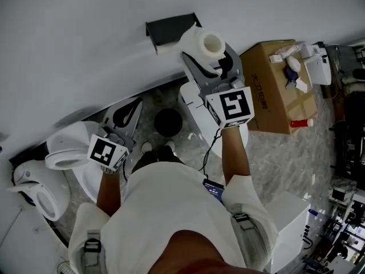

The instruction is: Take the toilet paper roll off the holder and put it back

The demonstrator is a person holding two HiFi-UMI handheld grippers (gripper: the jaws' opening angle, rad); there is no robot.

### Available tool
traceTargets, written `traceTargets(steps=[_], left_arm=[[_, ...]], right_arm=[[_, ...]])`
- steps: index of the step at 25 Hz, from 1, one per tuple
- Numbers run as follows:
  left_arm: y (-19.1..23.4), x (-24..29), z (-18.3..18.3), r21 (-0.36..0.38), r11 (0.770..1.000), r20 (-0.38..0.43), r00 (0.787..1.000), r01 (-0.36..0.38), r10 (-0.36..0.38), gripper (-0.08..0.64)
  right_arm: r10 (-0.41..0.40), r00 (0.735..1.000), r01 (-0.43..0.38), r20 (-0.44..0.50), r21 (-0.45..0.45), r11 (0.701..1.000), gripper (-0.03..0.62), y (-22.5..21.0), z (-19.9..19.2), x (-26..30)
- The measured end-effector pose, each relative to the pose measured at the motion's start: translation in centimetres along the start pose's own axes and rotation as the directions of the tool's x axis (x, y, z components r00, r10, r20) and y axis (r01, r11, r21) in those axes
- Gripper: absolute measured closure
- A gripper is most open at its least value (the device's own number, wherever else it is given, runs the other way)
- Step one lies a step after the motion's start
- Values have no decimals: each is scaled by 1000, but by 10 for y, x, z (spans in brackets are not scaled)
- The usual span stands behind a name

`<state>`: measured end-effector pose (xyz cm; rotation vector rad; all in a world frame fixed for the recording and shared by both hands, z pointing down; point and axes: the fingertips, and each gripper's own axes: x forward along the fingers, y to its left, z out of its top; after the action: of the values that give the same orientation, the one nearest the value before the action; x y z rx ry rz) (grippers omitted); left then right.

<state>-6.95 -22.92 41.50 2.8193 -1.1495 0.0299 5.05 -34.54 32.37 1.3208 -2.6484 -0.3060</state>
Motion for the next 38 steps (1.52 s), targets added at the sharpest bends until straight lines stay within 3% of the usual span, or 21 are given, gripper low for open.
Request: traceTargets(steps=[7, 14, 27, 38], left_arm=[[-5, 6, 5, 7, 1000, 9, 1000, 24, -24, 560], [-12, 8, 10, 19, 999, 17, 999, 38, -39, 560], [-12, 13, 13, 17, 999, 25, 999, 35, -36, 560], [-2, 63, 15, 36, 995, 26, 995, 98, -99, 560]], right_arm=[[-18, 999, 17, 43, 26, 1000, 285, 20, 20, -77], [-38, 998, 40, -42, 64, 997, 285, 38, 0, -138], [-35, 998, 39, -43, 93, 995, 285, 40, -6, -139], [-35, 998, 38, -47, 82, 996, 285, 17, -20, -102]])
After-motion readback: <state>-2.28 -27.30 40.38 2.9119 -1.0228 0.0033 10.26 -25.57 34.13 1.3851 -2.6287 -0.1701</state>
